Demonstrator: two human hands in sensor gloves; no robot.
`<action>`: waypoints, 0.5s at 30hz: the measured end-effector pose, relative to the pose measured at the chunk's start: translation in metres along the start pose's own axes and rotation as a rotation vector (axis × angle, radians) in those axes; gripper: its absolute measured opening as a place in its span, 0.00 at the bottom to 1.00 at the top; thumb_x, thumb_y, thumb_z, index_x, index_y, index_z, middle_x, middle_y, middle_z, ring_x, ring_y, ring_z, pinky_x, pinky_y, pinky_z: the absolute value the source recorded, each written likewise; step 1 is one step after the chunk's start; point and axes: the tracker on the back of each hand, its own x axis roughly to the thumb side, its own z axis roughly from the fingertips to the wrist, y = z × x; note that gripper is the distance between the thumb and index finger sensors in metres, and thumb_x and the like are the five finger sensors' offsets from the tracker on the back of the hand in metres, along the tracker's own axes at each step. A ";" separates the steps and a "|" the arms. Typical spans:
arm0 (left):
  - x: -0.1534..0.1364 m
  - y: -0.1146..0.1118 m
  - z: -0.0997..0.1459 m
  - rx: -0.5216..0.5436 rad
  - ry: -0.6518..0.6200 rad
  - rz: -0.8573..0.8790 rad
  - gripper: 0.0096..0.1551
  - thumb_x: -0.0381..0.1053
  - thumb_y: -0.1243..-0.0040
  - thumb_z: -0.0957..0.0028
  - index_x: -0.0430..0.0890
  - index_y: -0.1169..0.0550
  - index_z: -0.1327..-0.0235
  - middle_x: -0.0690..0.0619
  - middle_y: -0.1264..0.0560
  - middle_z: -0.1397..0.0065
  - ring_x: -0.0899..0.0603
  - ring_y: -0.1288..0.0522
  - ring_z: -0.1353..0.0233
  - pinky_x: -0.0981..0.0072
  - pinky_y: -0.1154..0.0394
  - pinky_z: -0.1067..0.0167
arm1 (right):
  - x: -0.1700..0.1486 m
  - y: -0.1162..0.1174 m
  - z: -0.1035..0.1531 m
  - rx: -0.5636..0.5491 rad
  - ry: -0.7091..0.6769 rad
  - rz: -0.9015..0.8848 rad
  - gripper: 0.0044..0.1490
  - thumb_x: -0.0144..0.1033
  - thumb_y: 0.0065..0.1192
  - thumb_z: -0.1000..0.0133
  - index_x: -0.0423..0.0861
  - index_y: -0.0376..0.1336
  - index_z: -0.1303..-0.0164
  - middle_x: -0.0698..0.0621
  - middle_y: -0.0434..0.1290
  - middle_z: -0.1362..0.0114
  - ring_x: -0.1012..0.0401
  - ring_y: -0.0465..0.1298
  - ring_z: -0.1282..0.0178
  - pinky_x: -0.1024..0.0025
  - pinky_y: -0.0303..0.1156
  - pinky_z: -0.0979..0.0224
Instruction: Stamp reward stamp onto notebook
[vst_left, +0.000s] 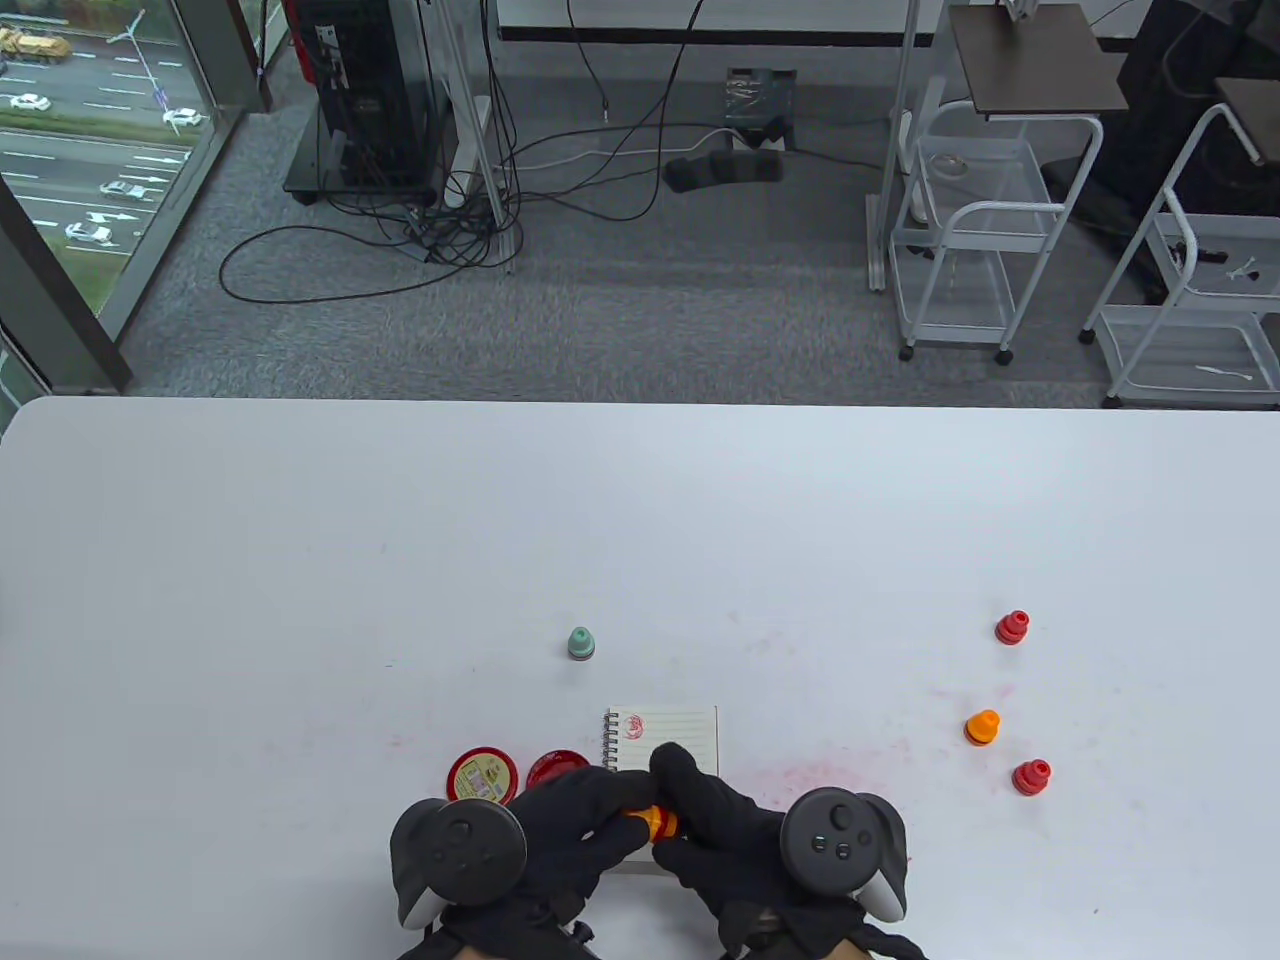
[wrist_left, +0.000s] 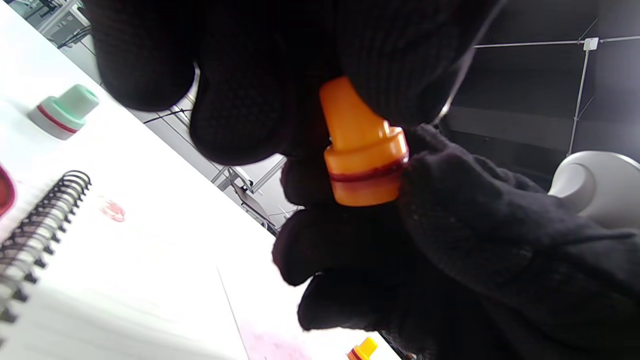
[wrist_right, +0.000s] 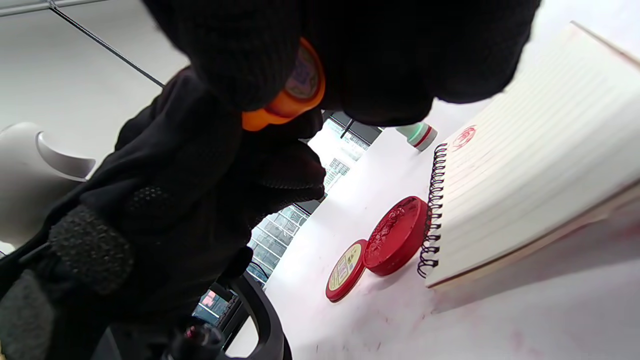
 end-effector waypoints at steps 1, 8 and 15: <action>0.000 0.000 0.000 -0.001 -0.003 0.002 0.27 0.53 0.31 0.55 0.47 0.15 0.42 0.46 0.14 0.42 0.48 0.14 0.51 0.51 0.17 0.45 | 0.000 0.000 0.000 0.000 -0.001 0.000 0.48 0.33 0.69 0.52 0.39 0.51 0.23 0.39 0.71 0.30 0.44 0.78 0.40 0.49 0.77 0.40; 0.001 -0.001 -0.001 -0.026 -0.021 -0.012 0.27 0.51 0.32 0.56 0.46 0.14 0.43 0.44 0.14 0.43 0.47 0.14 0.52 0.51 0.17 0.45 | 0.000 -0.002 0.000 0.019 0.002 -0.009 0.47 0.33 0.69 0.52 0.38 0.53 0.24 0.39 0.73 0.32 0.44 0.79 0.41 0.48 0.78 0.41; 0.003 0.000 -0.001 -0.039 -0.030 -0.025 0.26 0.51 0.32 0.56 0.45 0.14 0.44 0.44 0.14 0.44 0.47 0.14 0.53 0.50 0.17 0.45 | 0.000 -0.003 0.000 0.031 0.012 -0.008 0.47 0.33 0.70 0.54 0.37 0.54 0.25 0.39 0.74 0.33 0.45 0.80 0.43 0.49 0.79 0.42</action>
